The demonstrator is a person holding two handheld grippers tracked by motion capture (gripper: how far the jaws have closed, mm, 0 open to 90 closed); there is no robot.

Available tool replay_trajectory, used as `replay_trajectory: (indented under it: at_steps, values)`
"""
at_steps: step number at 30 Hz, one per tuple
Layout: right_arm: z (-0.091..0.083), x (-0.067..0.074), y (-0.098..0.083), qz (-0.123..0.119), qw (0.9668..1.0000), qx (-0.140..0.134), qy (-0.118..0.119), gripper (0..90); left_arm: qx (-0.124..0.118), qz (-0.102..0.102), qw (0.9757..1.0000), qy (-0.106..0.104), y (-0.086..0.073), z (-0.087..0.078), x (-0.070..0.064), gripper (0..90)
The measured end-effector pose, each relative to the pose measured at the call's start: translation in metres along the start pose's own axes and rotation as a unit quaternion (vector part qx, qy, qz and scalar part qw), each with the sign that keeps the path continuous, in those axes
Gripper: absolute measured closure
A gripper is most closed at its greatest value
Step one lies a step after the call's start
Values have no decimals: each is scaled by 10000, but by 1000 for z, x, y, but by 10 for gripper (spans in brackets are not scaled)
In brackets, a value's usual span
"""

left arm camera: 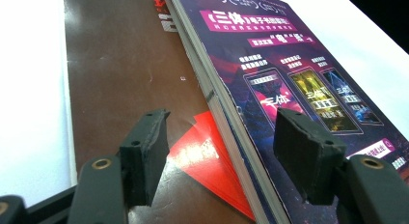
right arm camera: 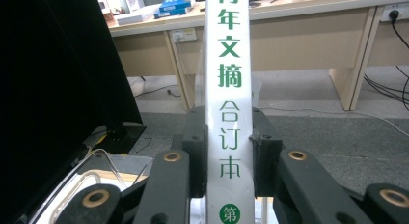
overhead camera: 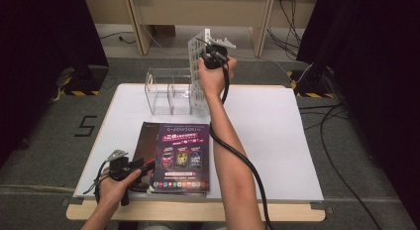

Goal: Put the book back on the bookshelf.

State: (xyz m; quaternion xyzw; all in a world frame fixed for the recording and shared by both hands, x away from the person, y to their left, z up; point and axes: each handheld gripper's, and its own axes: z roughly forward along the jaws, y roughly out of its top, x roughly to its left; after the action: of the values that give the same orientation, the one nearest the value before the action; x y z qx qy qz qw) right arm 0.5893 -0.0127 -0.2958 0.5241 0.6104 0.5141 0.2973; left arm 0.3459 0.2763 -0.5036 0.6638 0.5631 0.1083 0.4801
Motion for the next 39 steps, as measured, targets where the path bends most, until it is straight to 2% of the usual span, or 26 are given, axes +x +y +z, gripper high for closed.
replay_trajectory:
  at_steps: [8, 17, 20, 25, 28, 39]
  values:
    - [4, 3, -11, -145, 9999, -14, -9, 739, 6, 4, 10000, -13, 0, 0, 0, 364]
    - [-4, 4, -22, -314, 9994, 30, -105, 733, 1, -1, 10000, -16, -1, 0, 0, 363]
    - [-9, 0, -28, -181, 9998, 55, -107, 730, -3, 15, 10000, -14, 0, 0, 0, 363]
    - [-15, -7, -32, -255, 9993, 250, -98, 725, 8, 3, 10000, -34, -1, 1, -1, 364]
    - [-17, -13, -34, -245, 9989, 388, -12, 725, 26, 42, 10000, -46, -1, 2, -3, 363]
    - [-24, -20, -33, -168, 9983, 542, 155, 699, 7, 25, 10000, -44, -1, 1, -3, 364]
